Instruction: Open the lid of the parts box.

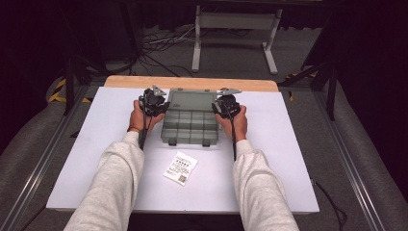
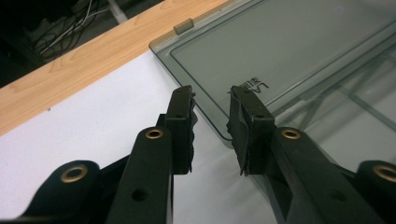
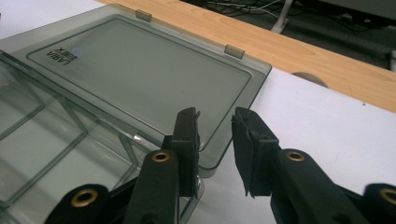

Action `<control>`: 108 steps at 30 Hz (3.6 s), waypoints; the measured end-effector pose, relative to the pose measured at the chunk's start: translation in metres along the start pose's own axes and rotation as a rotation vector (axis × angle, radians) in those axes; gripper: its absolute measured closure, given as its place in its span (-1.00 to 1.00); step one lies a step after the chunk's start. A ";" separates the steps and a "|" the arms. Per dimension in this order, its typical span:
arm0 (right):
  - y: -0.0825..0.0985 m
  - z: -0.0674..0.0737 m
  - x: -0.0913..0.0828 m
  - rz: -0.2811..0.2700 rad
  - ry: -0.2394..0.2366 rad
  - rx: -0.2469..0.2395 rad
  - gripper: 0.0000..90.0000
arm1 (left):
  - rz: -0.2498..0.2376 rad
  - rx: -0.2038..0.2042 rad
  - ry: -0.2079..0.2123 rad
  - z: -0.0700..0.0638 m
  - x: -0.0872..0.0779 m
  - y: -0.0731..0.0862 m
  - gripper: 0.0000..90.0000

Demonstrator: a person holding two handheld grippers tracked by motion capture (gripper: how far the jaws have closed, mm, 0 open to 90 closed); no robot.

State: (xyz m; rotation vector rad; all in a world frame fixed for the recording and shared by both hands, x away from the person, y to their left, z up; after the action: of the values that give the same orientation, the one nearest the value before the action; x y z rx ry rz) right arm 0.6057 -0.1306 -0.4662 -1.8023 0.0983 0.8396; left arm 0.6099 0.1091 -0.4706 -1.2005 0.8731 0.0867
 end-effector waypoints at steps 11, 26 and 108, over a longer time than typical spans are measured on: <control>-0.004 0.009 -0.020 -0.068 -0.047 -0.046 0.56 | -0.041 0.059 0.036 -0.001 -0.028 0.003 0.56; -0.005 0.026 -0.049 -0.143 -0.126 -0.107 0.54 | -0.148 0.174 0.098 -0.012 -0.081 0.011 0.52; 0.074 0.140 -0.128 -0.097 -0.461 -0.343 -0.82 | -0.222 0.132 0.229 -0.033 -0.194 0.170 -0.91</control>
State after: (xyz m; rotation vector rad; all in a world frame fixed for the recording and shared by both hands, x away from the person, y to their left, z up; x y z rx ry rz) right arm 0.4079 -0.0821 -0.4723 -1.8583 -0.4520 1.2353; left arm 0.3767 0.2226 -0.4827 -1.1901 0.9229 -0.2896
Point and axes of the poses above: each handheld gripper's, and its own axes: x roughly forward along the jaws, y roughly out of its underside, z roughly to its left, the point moved 7 cm from there along x, roughly forward along the jaws, and after that the axes turned 5 degrees about -x, right-handed, at the moved point
